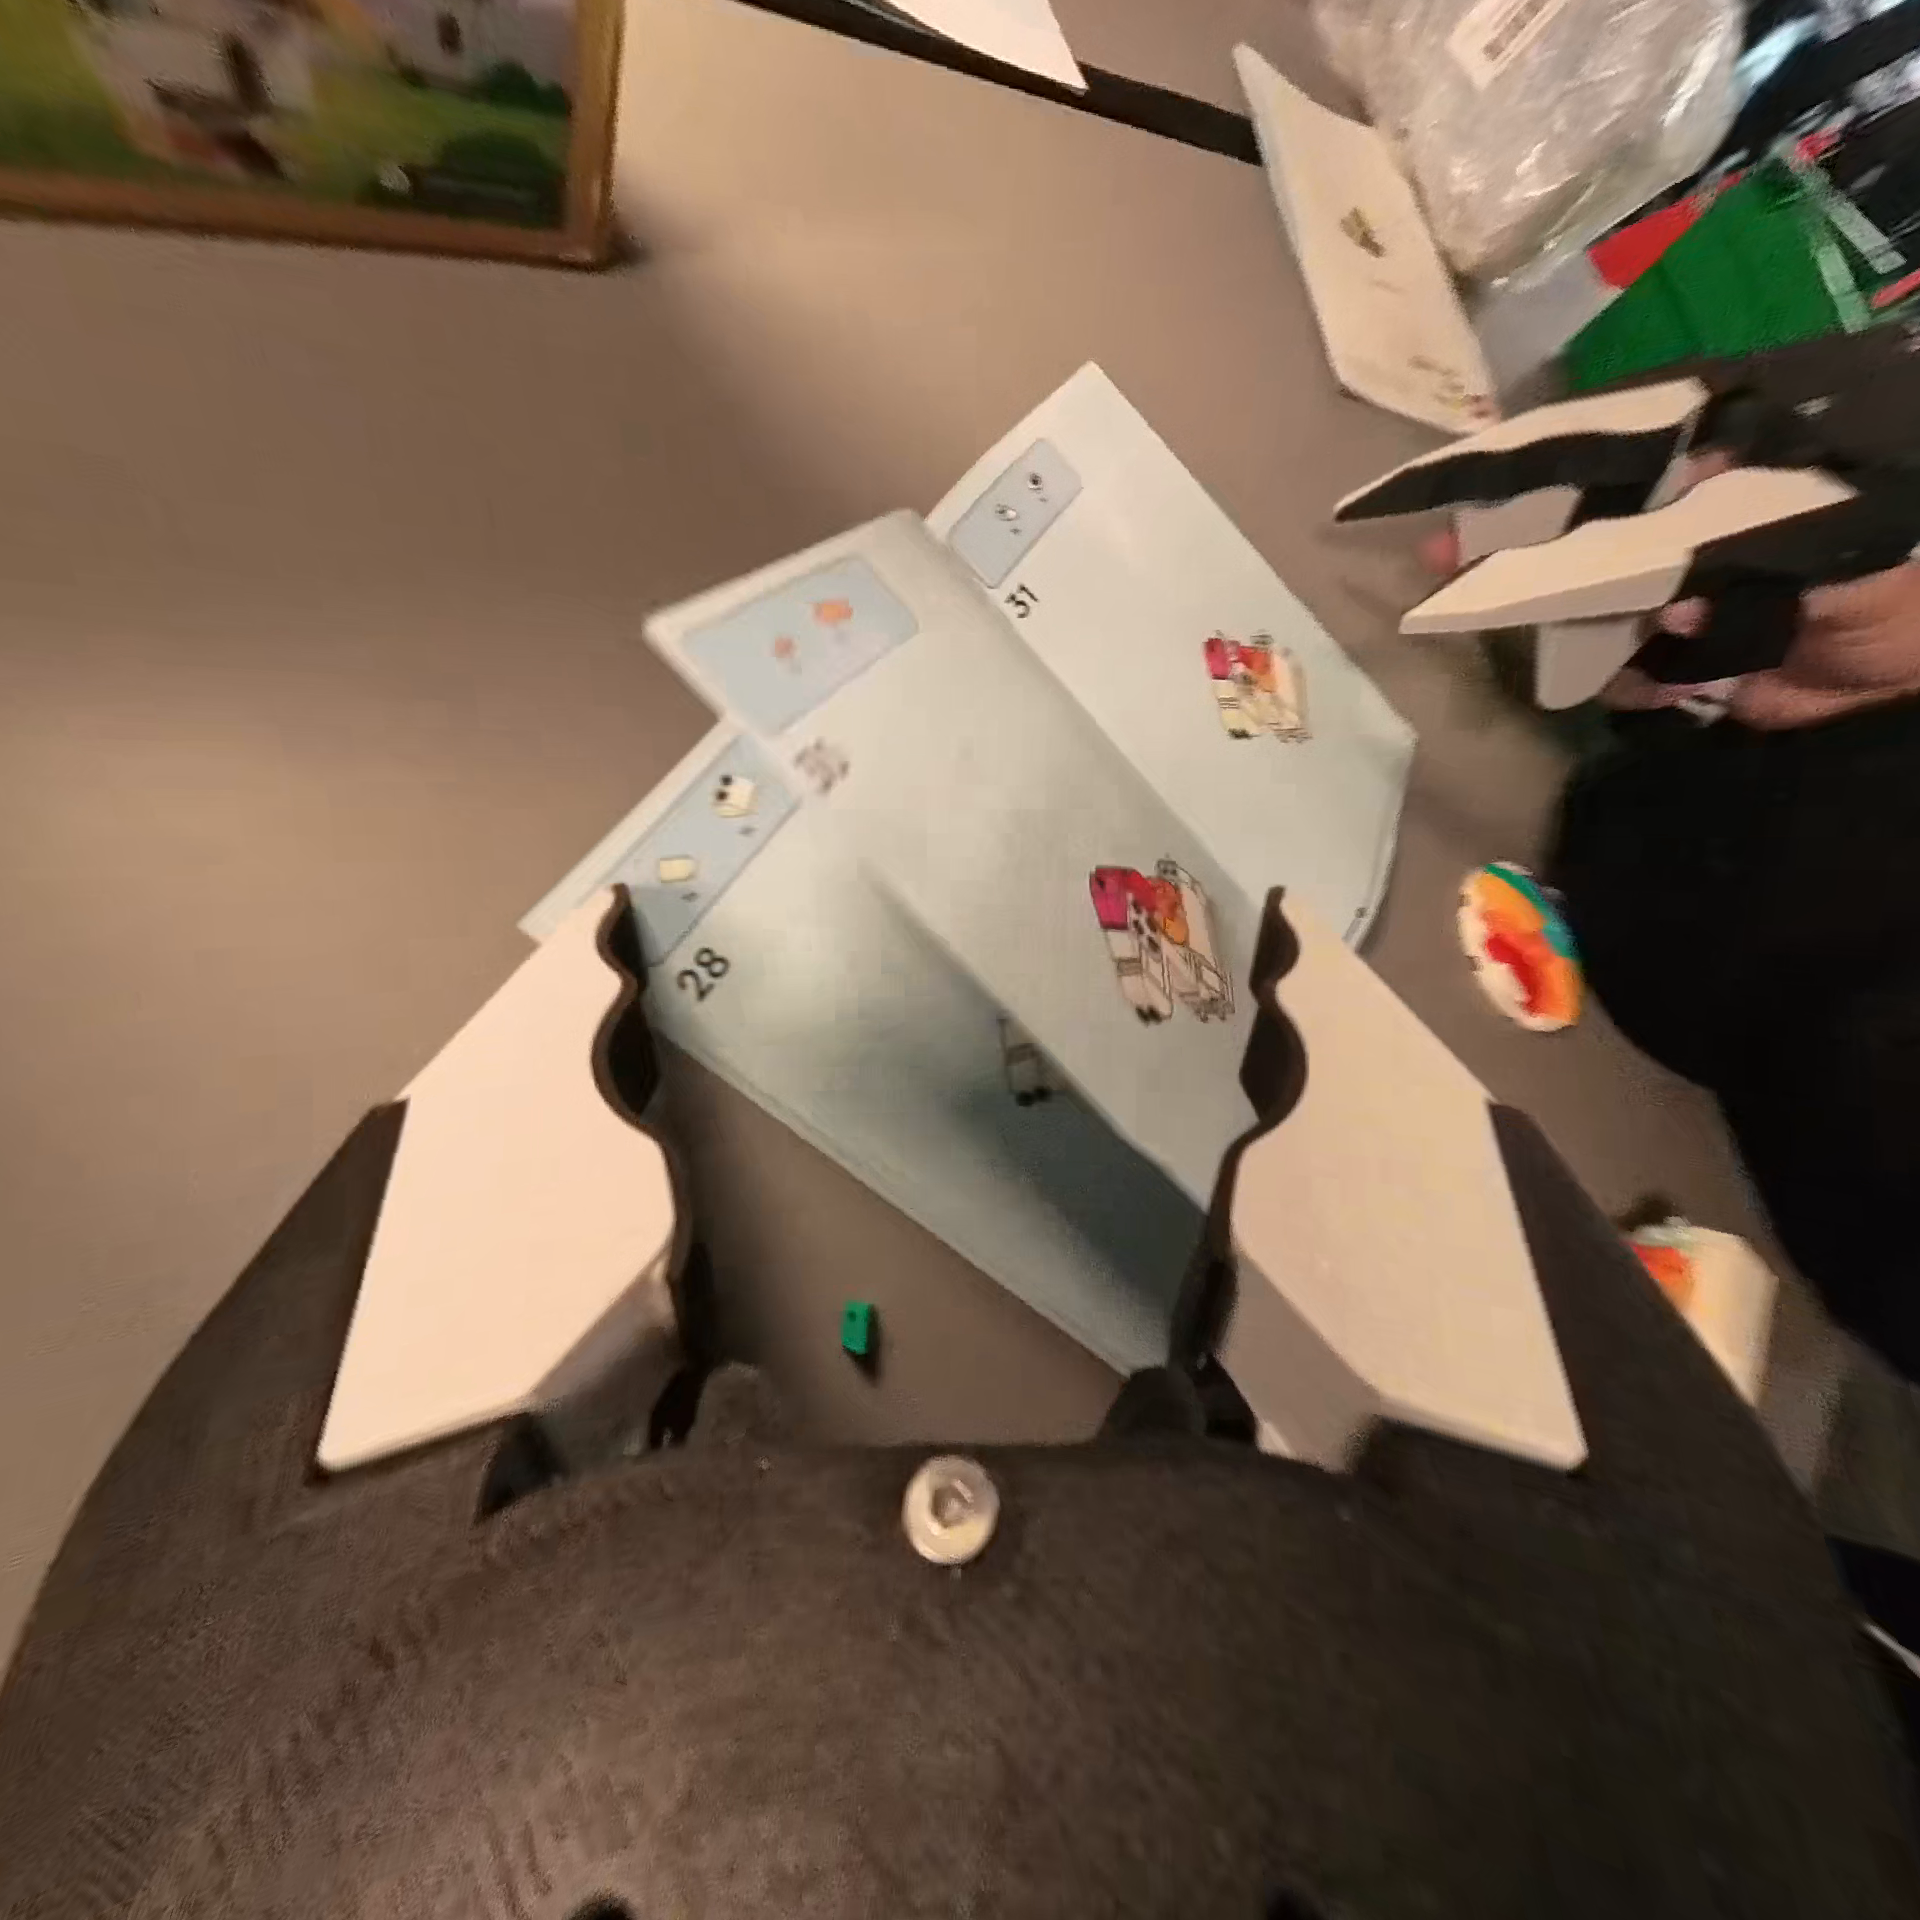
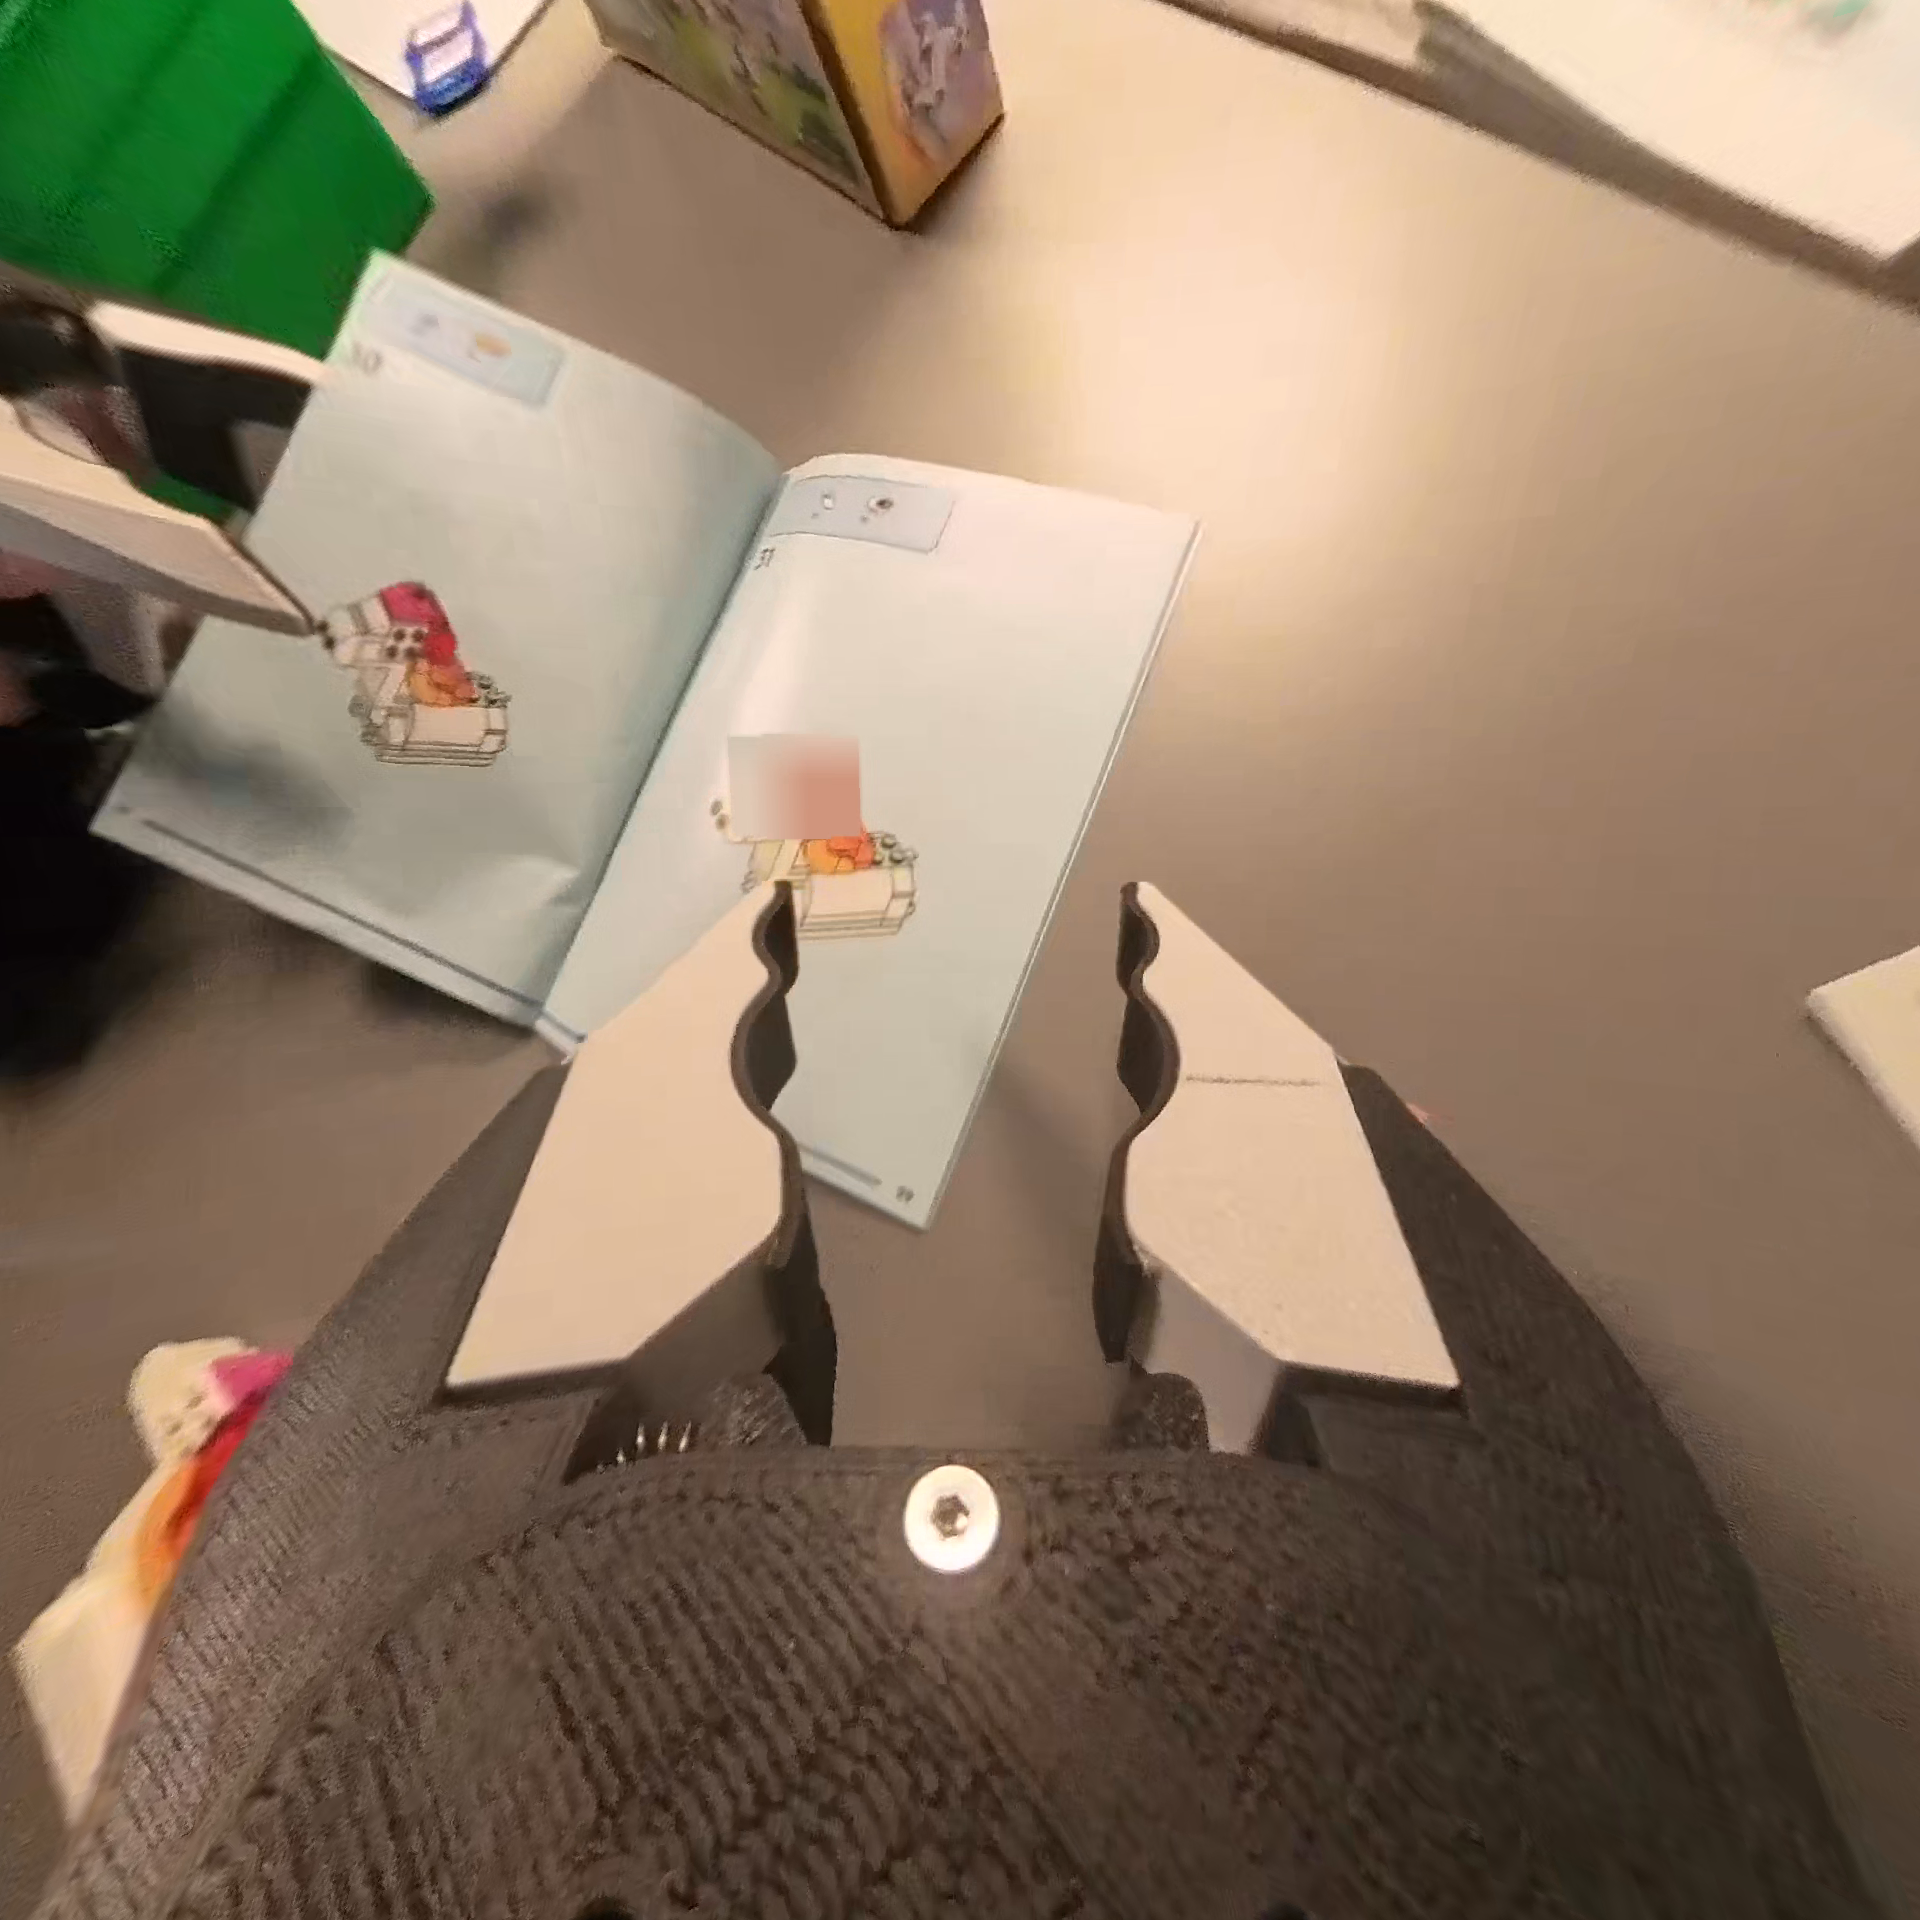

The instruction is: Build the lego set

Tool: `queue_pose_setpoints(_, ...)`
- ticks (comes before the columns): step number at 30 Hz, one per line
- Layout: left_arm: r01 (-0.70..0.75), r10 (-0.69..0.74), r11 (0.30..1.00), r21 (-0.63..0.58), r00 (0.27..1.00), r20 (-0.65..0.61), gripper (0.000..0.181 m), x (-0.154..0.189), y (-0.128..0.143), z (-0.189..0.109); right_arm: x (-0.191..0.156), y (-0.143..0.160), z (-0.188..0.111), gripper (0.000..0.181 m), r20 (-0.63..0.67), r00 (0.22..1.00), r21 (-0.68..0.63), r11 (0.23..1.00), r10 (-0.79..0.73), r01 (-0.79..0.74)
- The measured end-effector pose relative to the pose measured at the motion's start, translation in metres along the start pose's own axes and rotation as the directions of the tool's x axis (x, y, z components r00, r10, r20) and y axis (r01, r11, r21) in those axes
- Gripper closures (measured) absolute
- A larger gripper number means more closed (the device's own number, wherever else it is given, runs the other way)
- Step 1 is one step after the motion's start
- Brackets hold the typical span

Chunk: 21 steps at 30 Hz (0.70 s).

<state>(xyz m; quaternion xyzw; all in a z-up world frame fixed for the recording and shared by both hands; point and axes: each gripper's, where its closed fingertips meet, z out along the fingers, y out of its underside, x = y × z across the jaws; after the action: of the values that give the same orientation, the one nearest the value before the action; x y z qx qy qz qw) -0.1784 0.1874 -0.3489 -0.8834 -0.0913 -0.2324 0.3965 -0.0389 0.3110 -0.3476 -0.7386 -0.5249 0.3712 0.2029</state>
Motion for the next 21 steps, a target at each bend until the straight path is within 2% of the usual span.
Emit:
queue_pose_setpoints(1, 0.027, -0.027, 1.0, -0.001, 0.999, -0.042, 0.071, 0.004, 0.0, 0.0, -0.002, 0.001, -0.002, 0.121, 0.019, 1.0, -0.002, 1.0, -0.003, 0.003)
queue_pose_setpoints(3, 0.074, -0.073, 0.997, 0.0, 0.984, -0.163, 0.093, 0.018, -0.001, -0.002, -0.002, 0.0, -0.005, 0.125, 0.02, 0.999, 0.005, 1.0, -0.03, 0.029)
queue_pose_setpoints(5, 0.153, -0.144, 0.988, 0.005, 0.942, -0.303, 0.11, 0.033, -0.005, -0.006, -0.005, -0.003, -0.005, 0.126, 0.018, 0.999, 0.018, 0.999, -0.051, 0.051)
queue_pose_setpoints(6, 0.192, -0.177, 0.981, 0.005, 0.912, -0.369, 0.124, 0.04, -0.009, -0.008, -0.007, -0.003, -0.004, 0.127, 0.02, 0.998, 0.016, 0.998, -0.06, 0.059)
queue_pose_setpoints(11, 0.33, -0.267, 0.944, 0.022, 0.8, -0.537, 0.174, 0.051, -0.025, -0.008, -0.016, -0.01, 0.005, 0.129, 0.015, 0.989, 0.055, 0.988, -0.148, 0.147)
queue_pose_setpoints(14, 0.373, -0.293, 0.928, 0.018, 0.756, -0.586, 0.177, 0.059, -0.03, -0.007, -0.046, -0.021, 0.009, 0.132, 0.069, 0.95, 0.149, 0.945, -0.305, 0.293)
queue_pose_setpoints(15, 0.383, -0.298, 0.923, 0.016, 0.744, -0.598, 0.178, 0.063, -0.032, -0.006, -0.058, -0.022, 0.01, 0.138, 0.078, 0.926, 0.172, 0.92, -0.37, 0.353)
queue_pose_setpoints(16, 0.396, -0.307, 0.918, 0.01, 0.728, -0.613, 0.178, 0.066, -0.033, -0.006, -0.068, -0.019, 0.014, 0.142, 0.086, 0.901, 0.169, 0.897, -0.425, 0.407)
queue_pose_setpoints(18, 0.423, -0.335, 0.906, -0.022, 0.683, -0.649, 0.168, 0.074, -0.033, -0.006, -0.083, -0.009, 0.023, 0.142, 0.103, 0.856, 0.123, 0.86, -0.507, 0.495)
queue_pose_setpoints(21, 0.433, -0.379, 0.896, -0.1, 0.627, -0.68, 0.152, 0.084, -0.026, -0.01, -0.079, -0.004, 0.036, 0.143, 0.015, 0.82, 0.055, 0.819, -0.573, 0.571)
